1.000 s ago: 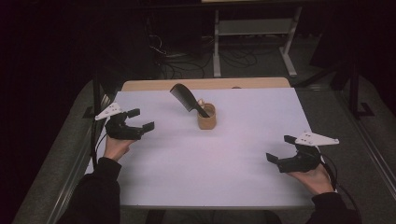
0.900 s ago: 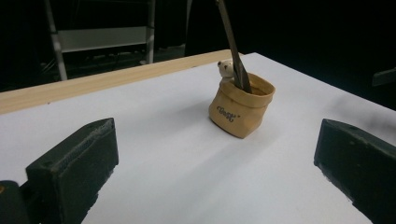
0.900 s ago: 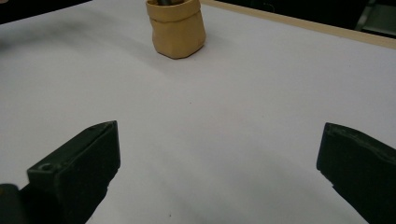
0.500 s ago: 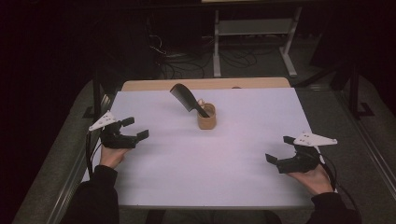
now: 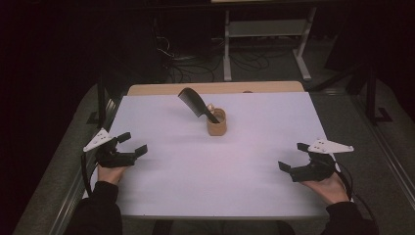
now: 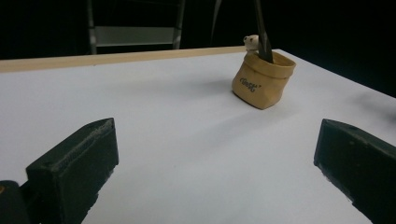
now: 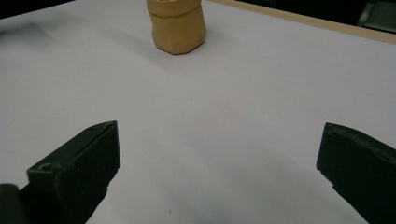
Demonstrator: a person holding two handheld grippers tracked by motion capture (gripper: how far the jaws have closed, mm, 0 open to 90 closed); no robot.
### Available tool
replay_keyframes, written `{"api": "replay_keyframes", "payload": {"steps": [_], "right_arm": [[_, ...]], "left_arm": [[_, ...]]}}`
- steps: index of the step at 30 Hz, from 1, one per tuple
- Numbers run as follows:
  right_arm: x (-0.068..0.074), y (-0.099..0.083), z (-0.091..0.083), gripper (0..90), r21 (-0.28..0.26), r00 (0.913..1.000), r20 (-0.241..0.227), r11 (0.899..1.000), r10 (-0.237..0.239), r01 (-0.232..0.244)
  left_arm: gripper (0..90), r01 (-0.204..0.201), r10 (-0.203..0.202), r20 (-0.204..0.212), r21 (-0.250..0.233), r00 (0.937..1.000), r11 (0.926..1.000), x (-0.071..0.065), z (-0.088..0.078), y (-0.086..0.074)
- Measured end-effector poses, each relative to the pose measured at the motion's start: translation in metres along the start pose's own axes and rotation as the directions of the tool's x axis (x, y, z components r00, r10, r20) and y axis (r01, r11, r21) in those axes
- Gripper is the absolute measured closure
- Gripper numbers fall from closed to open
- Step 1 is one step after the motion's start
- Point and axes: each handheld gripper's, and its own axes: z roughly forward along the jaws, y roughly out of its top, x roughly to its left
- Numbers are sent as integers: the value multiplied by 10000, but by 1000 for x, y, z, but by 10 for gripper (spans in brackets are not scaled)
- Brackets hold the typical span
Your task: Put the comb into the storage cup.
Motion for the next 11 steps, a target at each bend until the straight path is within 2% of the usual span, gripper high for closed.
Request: {"api": "replay_keyframes", "payload": {"steps": [3,8,11], "right_arm": [[0,0,0,0,-10,10000,10,10000,0,0],[-1,0,1,0,-2,10000,63,10000,57,-57],[-2,0,1,0,-7,10000,52,10000,82,-82]], "left_arm": [[0,-103,100,-245,-87,9996,9999,-1,-5,-4],[0,-40,33,-198,-364,9998,9993,-3,-11,-5],[0,-21,12,-269,-326,9996,9995,-2,-12,-7]]}}
